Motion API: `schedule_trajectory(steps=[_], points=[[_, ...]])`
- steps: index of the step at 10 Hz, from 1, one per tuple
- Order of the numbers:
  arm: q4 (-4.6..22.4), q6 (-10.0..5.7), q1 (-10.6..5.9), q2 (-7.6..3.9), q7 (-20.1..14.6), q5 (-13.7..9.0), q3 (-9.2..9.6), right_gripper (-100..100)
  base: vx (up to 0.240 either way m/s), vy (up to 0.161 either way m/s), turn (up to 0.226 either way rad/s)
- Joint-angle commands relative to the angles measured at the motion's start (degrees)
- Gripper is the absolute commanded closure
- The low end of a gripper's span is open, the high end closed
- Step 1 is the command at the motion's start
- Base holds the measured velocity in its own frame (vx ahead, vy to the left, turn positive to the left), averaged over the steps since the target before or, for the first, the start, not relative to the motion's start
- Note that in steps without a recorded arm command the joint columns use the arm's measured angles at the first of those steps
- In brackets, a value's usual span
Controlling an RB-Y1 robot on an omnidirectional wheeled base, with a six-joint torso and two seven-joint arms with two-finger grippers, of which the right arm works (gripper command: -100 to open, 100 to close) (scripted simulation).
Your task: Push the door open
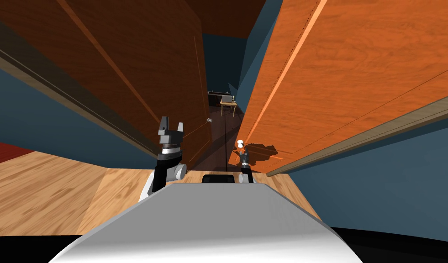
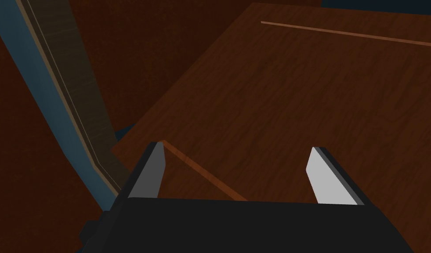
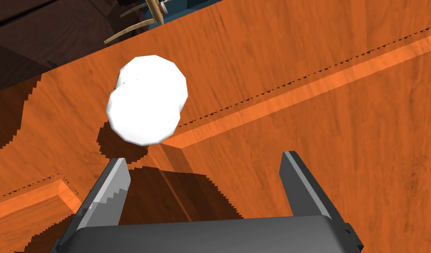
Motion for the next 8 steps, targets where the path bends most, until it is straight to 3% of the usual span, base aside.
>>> schedule_trajectory(steps=[1,4,5,7,8], points=[[-0.1,-0.16,0.0,-0.19,-2.86,-1.92,1.15,-100,-0.012,0.002,0.0],[-0.2,-0.46,-0.03,-0.49,-7.34,-5.16,3.1,-100,-0.018,0.003,0.0],[-0.2,-0.46,-0.03,-0.49,-7.73,-5.16,3.1,-100,-0.012,0.003,0.0],[-0.3,-0.76,-0.06,-0.79,-11.44,-8.38,5.02,-100,-0.015,0.002,0.0],[-0.3,-0.76,-0.06,-0.79,-12.48,-8.38,5.02,-100,-0.016,0.004,0.0]])
